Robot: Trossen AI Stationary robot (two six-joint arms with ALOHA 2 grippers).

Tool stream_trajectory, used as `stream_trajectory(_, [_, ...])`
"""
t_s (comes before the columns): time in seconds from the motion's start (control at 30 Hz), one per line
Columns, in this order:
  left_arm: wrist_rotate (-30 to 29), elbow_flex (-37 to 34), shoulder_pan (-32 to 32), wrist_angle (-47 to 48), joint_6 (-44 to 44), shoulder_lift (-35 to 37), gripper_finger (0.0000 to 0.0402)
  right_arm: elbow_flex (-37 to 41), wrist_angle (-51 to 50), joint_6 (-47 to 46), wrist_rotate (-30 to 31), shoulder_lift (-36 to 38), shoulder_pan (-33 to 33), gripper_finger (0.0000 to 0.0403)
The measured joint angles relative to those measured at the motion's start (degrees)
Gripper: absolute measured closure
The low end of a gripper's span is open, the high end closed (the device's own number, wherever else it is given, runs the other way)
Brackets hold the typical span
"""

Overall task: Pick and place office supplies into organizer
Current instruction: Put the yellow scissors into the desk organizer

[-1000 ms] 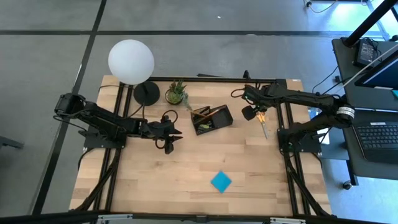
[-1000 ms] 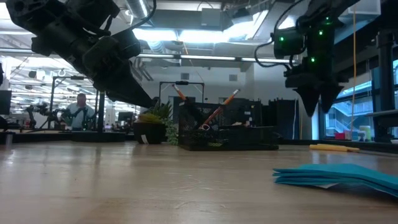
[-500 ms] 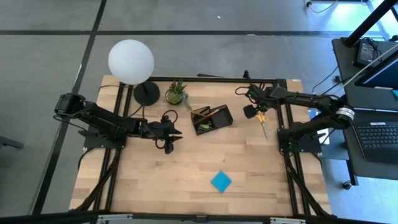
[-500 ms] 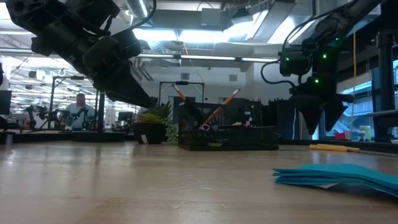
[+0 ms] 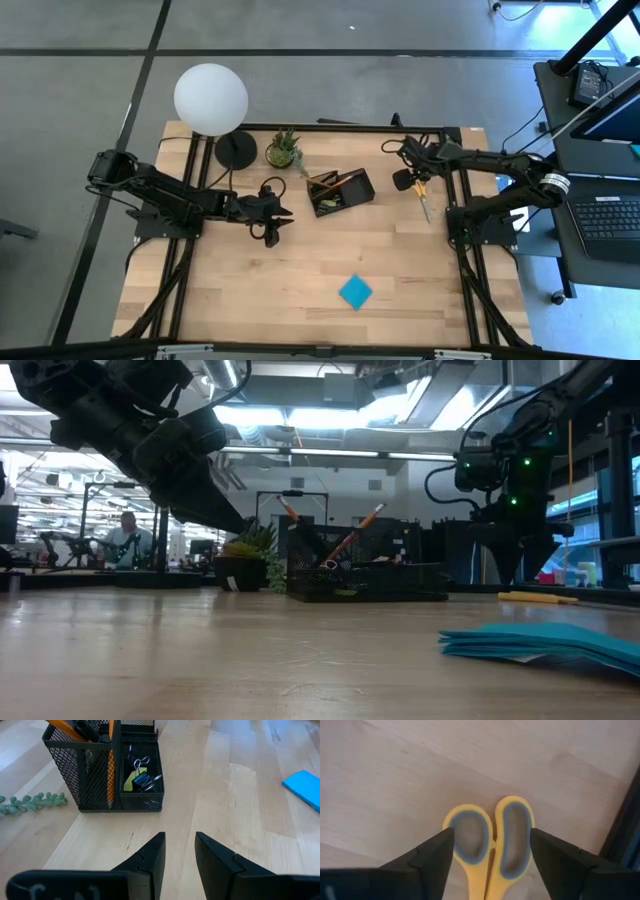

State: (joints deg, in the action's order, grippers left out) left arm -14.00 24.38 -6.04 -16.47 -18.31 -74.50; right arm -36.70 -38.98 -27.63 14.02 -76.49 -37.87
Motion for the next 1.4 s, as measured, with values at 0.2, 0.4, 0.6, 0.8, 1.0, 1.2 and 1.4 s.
stream_trajectory(0.2, [0.00, 0.00, -0.02, 0.00, 0.00, 0.00, 0.0304, 2.31, 0.84, 0.11, -0.16, -0.02, 0.02, 0.0149])
stream_trajectory(0.4, [-0.04, 0.00, 0.07, 0.02, 0.42, 0.00, 0.0304, 4.27, 3.12, -0.11, -0.14, -0.02, 0.00, 0.0150])
stream_trajectory(0.6, [-0.04, 0.00, 0.07, 0.00, 0.42, 0.00, 0.0304, 5.18, 5.55, -0.11, -0.11, -0.02, 0.02, 0.0150])
stream_trajectory(0.8, [-0.04, 0.00, 0.07, 0.00, 0.42, 0.00, 0.0304, 5.21, 6.12, 1.21, -0.13, -0.02, 0.02, 0.0150])
stream_trajectory(1.0, [-0.07, 0.00, 0.07, 0.00, 0.52, 0.00, 0.0304, 5.22, 6.49, 3.94, -0.13, -0.02, 0.03, 0.0150])
stream_trajectory(1.2, [-1.41, 0.00, 0.17, 0.00, 0.55, 0.00, 0.0304, 5.22, 6.47, 6.93, -0.09, -0.02, 0.02, 0.0150])
stream_trajectory(1.4, [-2.91, 0.00, 0.17, 0.00, 0.53, 0.00, 0.0304, 5.22, 6.45, 9.95, -0.07, -0.02, 0.02, 0.0150])
